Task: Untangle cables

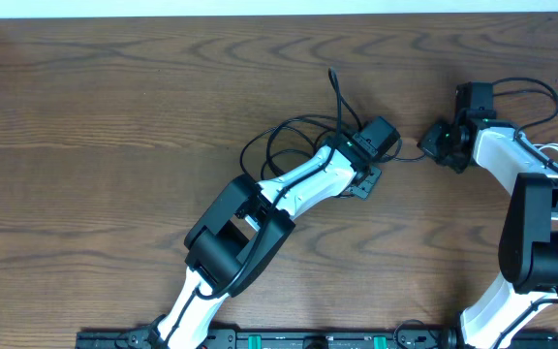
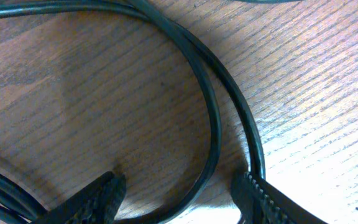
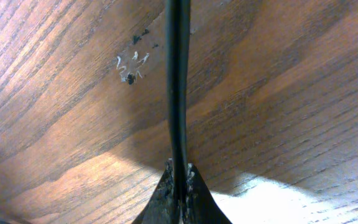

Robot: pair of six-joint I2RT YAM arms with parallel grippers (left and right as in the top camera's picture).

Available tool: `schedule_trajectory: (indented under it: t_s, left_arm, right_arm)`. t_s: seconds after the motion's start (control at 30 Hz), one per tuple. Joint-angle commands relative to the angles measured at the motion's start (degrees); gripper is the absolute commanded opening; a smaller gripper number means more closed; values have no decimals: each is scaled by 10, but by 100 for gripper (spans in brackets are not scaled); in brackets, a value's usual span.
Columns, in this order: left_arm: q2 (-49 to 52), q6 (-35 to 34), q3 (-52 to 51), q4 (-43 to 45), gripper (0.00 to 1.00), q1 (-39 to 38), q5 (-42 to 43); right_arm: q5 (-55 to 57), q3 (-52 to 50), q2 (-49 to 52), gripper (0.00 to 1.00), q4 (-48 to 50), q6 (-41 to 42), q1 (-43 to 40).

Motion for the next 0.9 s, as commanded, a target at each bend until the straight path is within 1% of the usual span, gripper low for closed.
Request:
schedule_trajectory:
  t_s: [0.0, 0.07, 0.17, 0.2, 0.27, 0.3, 0.33, 0.37, 0.4, 0.43, 0.57, 0.73, 0.87]
  left_arm:
    - [9, 6, -20, -12, 59, -3, 5]
    - [14, 6, -24, -10, 54, -3, 5]
    - [23, 6, -30, 2, 51, -3, 5]
    - [26, 6, -30, 5, 49, -3, 5]
    - [31, 6, -31, 9, 46, -3, 5]
    - [33, 6, -31, 9, 42, -3, 5]
    - [33, 9, -31, 9, 33, -3, 5]
    - [33, 15, -30, 9, 20, -3, 5]
    - [29, 25, -29, 6, 9, -3, 5]
    - [23, 30, -25, 0, 8, -1, 4]
    - [-28, 26, -11, -12, 7, 11, -10]
    - [-151, -13, -11, -10, 8, 44, -10]
    - [-244, -14, -11, -15, 8, 80, -10]
  right_arm:
    - [-4, -5, 8, 1, -1, -12, 3]
    - [-7, -5, 8, 1, -1, -12, 3]
    - [-9, -5, 8, 3, -3, -12, 3]
    - [-11, -5, 8, 3, -3, -12, 3]
    - [-12, -5, 8, 2, -2, -12, 3]
    - [-11, -5, 8, 1, -2, -12, 3]
    - [-12, -5, 8, 1, 0, -12, 3]
    - [-15, -5, 8, 1, 1, -12, 3]
    - [-22, -5, 8, 1, 7, -12, 3]
    - [-31, -5, 8, 1, 14, -12, 2]
    - [-86, -5, 7, 1, 40, -12, -6]
    - [-198, -5, 2, 1, 78, -14, -24]
    - [-279, -5, -10, 1, 116, -50, -40]
